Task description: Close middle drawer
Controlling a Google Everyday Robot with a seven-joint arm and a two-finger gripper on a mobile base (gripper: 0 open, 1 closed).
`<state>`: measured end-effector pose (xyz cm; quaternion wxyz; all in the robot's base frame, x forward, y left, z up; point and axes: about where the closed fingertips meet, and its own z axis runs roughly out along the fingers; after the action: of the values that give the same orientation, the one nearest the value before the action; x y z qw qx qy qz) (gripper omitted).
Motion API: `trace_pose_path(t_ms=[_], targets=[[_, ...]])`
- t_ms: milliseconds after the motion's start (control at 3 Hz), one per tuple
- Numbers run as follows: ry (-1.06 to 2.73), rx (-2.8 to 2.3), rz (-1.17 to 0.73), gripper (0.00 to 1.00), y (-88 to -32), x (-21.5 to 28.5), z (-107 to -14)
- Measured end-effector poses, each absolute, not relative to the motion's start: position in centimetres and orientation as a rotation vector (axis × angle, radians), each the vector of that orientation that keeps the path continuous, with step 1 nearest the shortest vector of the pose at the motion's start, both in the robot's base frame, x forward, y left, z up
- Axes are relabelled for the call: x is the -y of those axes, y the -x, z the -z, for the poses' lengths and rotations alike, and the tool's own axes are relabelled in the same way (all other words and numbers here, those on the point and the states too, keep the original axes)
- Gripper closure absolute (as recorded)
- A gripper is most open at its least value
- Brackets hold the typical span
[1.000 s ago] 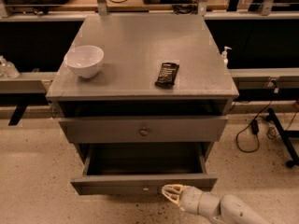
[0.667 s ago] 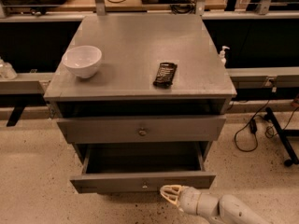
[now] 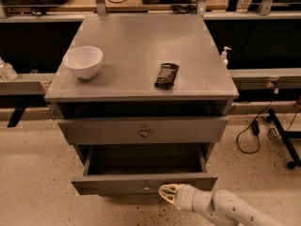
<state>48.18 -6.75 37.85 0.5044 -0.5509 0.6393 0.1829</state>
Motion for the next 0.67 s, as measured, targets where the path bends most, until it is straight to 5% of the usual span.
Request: trace_pose_path(t_ms=[667], targets=[[1.387,-1.538,-0.337,1.0,-51.27,7.27,-36.47]])
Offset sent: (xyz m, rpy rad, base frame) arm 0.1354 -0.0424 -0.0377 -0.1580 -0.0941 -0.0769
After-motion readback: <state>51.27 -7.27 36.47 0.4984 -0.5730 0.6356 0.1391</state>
